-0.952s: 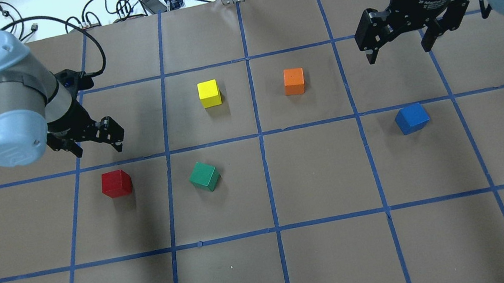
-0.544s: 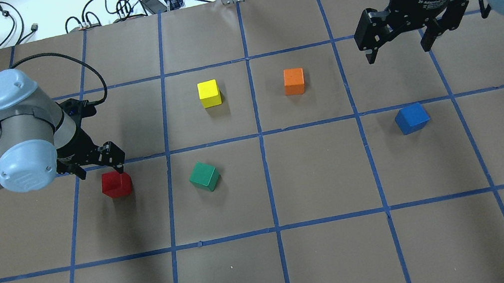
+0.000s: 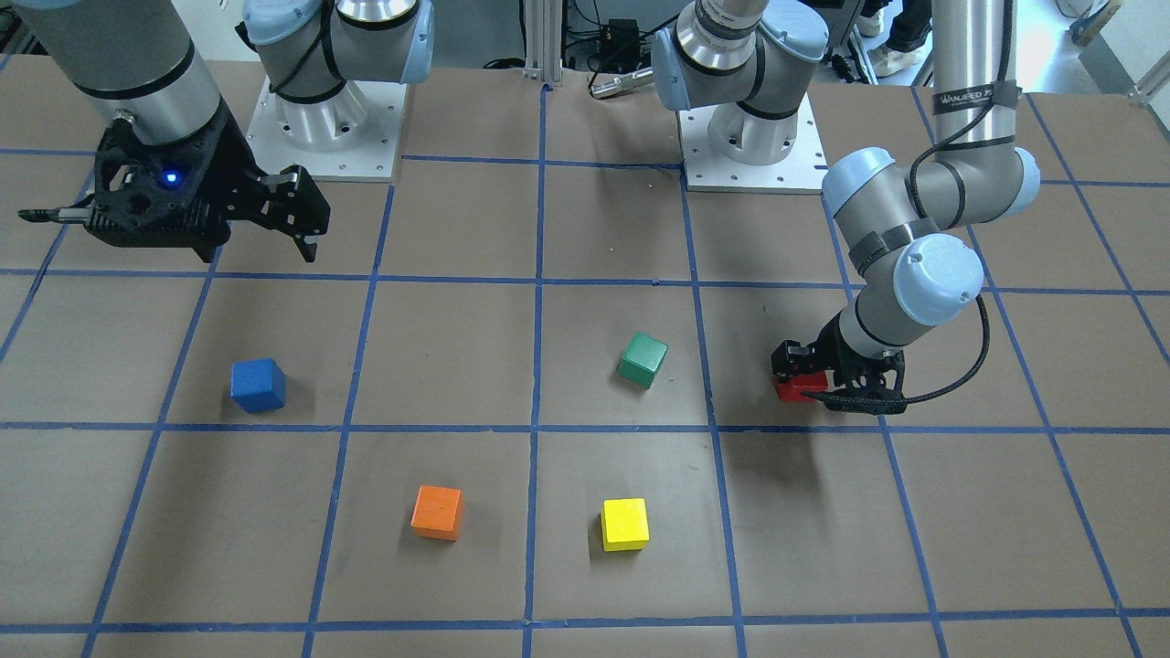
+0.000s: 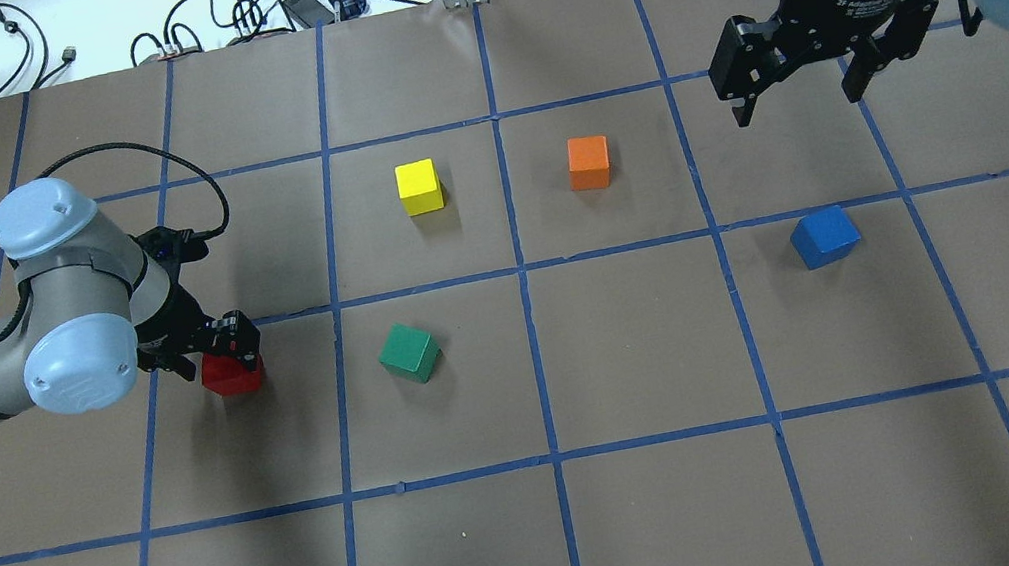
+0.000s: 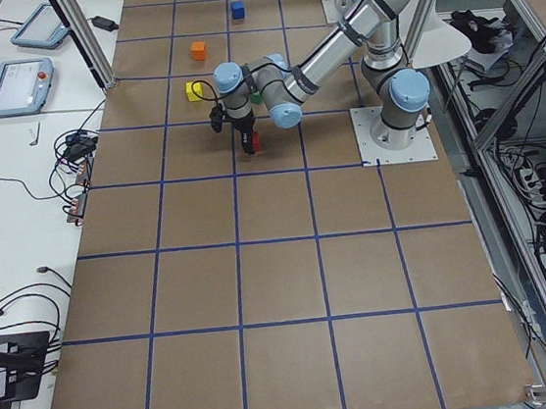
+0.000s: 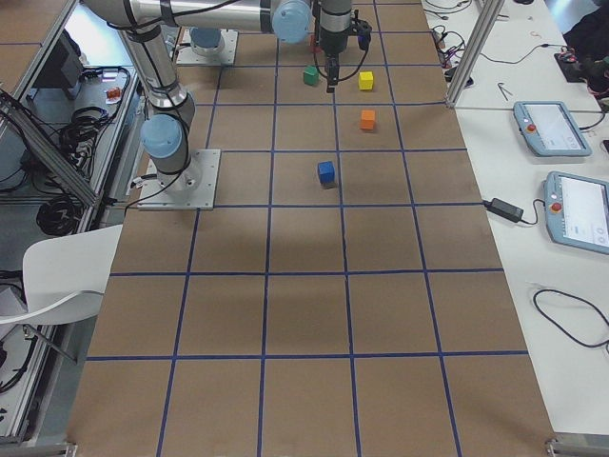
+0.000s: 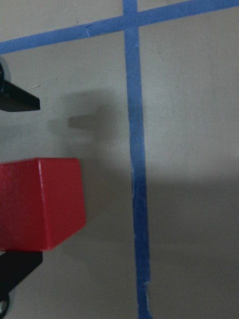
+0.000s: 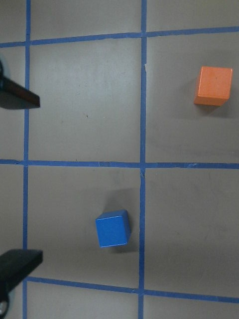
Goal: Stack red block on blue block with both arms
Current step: 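Lower the left gripper onto the red cube and close it, then carry the red cube with the left gripper toward the table center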
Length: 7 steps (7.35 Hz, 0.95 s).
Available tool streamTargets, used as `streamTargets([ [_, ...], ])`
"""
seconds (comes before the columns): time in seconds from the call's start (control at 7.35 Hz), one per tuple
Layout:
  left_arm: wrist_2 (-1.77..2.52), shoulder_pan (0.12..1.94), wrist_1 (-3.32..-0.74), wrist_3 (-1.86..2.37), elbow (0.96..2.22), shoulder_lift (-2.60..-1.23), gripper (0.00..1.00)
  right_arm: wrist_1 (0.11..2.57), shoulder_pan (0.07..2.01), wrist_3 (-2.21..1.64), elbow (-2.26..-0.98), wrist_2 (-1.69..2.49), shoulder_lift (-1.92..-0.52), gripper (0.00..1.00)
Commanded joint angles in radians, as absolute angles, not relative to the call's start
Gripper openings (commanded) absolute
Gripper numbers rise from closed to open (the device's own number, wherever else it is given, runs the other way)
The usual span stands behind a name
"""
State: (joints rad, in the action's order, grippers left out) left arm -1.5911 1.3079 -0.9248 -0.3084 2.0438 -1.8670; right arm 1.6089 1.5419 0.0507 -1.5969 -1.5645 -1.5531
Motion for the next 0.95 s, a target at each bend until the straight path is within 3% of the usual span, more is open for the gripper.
streamTargets([
  [0.0, -1.586, 1.342, -0.920, -0.318, 2.031, -1.862, 0.00, 1.609, 1.542, 0.051, -1.597, -1.563, -1.552, 1.00],
  [0.54, -1.559, 1.683, -1.136, 0.006, 1.734, -1.879, 0.00, 1.606, 1.543, 0.051, -1.597, -1.565, -1.552, 1.00],
  [0.82, -1.513, 1.836, -1.111, 0.194, 1.701, -1.928, 0.00, 1.606, 1.542, 0.054, -1.597, -1.565, -1.552, 1.00],
])
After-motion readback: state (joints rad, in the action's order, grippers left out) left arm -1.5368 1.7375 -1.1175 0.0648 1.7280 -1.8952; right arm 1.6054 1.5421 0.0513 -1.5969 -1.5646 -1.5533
